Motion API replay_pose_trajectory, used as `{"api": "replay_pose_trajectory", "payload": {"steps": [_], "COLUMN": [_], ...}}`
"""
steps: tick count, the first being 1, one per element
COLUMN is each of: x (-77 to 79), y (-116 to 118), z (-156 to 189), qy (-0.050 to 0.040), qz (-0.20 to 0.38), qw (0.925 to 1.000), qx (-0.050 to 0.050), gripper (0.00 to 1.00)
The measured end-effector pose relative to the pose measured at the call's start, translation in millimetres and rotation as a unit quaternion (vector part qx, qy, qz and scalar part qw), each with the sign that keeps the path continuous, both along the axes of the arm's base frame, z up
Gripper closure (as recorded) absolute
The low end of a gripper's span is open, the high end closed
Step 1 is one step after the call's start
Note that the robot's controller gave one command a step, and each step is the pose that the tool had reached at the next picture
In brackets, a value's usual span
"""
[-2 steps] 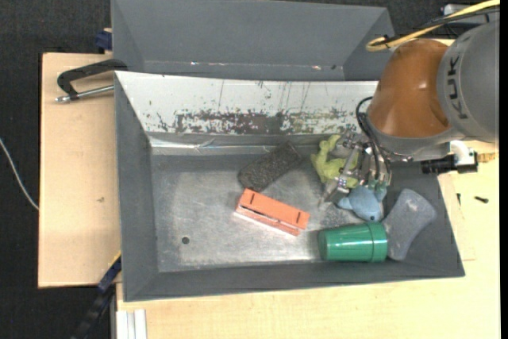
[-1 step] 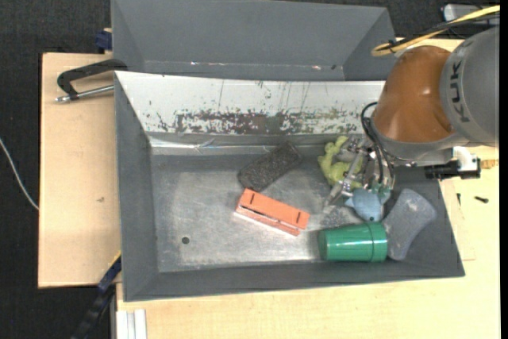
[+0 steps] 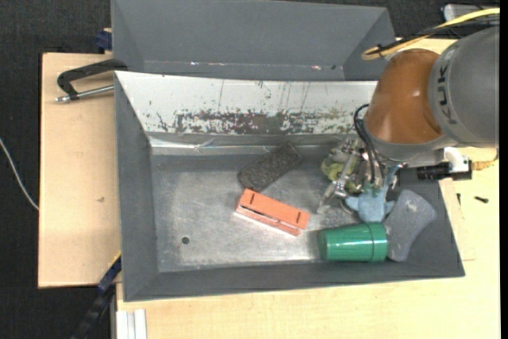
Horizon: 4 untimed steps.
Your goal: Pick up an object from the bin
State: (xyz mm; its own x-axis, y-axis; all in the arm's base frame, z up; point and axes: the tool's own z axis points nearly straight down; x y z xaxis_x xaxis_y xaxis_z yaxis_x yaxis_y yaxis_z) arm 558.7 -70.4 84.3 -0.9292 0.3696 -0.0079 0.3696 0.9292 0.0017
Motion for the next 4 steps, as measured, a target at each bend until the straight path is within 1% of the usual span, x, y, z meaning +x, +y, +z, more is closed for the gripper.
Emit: {"api": "replay_pose_trajectory", "payload": {"steps": [1, 2, 3, 4], "x": [5.6, 21.6, 8.7, 43.5], "y": [-10.3, -22.2, -35.0, -48.3], "z": [38.3, 59.6, 19.2, -4.3], "qy": [0.0045, -0.0047, -0.0001, -0.0034], "qz": [-0.033, -0.065, -0.052, -0.167], "qw": [0.9994, 0.9979, 0.9986, 0.986], "qx": [0.002, 0.0, 0.003, 0.004], "gripper": [0.0, 0.0, 0.0, 1.0]}}
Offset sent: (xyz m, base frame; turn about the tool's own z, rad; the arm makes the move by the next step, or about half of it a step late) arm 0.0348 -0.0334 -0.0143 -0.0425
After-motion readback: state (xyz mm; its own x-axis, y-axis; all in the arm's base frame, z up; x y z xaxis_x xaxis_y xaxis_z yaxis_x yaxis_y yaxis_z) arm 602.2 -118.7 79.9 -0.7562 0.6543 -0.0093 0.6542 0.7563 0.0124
